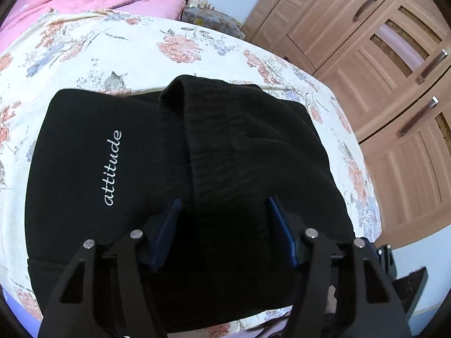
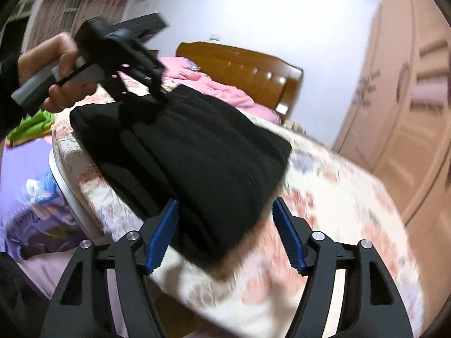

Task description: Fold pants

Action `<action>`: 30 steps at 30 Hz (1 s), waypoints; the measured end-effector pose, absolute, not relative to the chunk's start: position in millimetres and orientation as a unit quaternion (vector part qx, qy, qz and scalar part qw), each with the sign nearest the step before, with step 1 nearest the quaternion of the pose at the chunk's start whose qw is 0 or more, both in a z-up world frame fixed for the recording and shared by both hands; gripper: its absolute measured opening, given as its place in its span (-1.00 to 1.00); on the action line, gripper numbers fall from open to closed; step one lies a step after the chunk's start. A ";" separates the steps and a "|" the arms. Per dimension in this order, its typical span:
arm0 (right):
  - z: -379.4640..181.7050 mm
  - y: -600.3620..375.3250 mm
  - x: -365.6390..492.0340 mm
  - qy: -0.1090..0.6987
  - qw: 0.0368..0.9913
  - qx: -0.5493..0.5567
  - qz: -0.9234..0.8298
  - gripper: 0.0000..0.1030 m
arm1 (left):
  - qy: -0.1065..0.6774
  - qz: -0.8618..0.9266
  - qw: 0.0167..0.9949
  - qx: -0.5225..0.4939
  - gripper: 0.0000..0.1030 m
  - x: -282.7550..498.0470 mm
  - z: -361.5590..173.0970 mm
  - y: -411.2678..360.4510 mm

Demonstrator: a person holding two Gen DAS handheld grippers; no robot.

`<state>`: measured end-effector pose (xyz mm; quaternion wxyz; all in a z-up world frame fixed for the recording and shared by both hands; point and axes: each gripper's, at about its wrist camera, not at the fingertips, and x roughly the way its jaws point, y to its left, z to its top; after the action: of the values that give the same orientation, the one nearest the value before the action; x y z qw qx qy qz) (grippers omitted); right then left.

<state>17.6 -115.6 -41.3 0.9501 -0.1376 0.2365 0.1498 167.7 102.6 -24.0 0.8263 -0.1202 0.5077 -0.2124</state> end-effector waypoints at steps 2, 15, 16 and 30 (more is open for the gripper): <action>-45.4 -123.3 18.4 0.247 0.950 -0.120 0.147 0.31 | 0.503 -0.197 0.833 -0.122 0.58 163.6 -24.1 105.4; -48.0 -130.5 20.2 0.244 0.954 -0.078 0.152 0.35 | 0.503 -0.317 0.751 -0.287 0.76 133.4 -43.8 151.0; -47.9 -129.7 20.0 0.244 0.954 -0.079 0.153 0.35 | 0.504 -0.319 0.750 -0.286 0.69 135.5 -45.3 147.1; -62.5 -124.8 23.1 0.272 0.946 -0.079 0.156 0.49 | 0.481 -0.273 0.802 -0.225 -0.39 155.7 -27.6 111.7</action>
<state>23.1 -124.8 -62.5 0.9461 -0.0791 0.2725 0.1560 155.7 111.7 -27.6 0.8022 -0.2247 0.4811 -0.2728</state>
